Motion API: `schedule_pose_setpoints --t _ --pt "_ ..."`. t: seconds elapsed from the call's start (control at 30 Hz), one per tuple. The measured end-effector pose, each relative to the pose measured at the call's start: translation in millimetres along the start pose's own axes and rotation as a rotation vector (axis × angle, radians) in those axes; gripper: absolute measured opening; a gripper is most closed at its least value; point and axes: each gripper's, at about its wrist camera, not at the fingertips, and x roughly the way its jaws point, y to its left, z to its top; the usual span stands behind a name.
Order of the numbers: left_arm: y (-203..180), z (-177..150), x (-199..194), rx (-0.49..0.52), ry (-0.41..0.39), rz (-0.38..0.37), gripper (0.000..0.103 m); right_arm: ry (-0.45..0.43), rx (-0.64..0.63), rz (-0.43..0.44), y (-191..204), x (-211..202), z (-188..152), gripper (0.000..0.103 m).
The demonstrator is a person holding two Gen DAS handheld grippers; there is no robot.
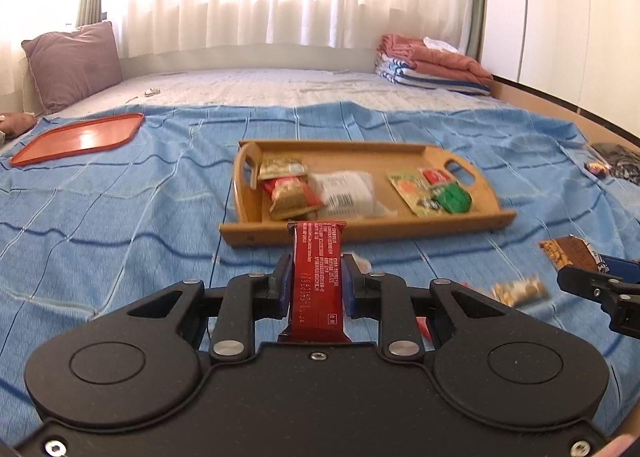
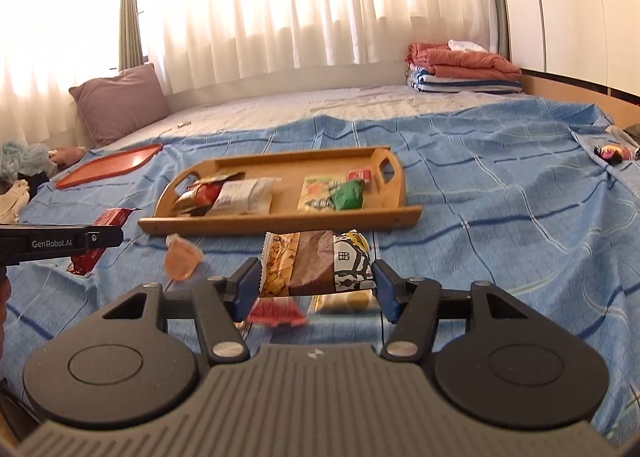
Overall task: Organize snacks
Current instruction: 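Carry the red bar and wafer packet onto the wooden tray and open both grippers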
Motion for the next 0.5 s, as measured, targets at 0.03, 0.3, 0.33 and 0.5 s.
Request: schedule_pose_setpoints --t 0.03,0.3,0.33,0.5 --pt "1 4 3 -0.005 0.000 -0.002 0.023 -0.007 0.003 0.000 -1 3 4 0.063" --pt "-1 37 32 0.008 -0.013 0.014 0.023 -0.010 0.009 0.028 -9 37 29 0.063" --pt "-2 41 36 0.012 -0.015 0.019 0.023 -0.009 0.012 0.031 -10 41 31 0.062" --pt "-3 58 56 0.004 -0.012 0.015 0.023 -0.014 0.013 0.039 -13 63 45 0.062"
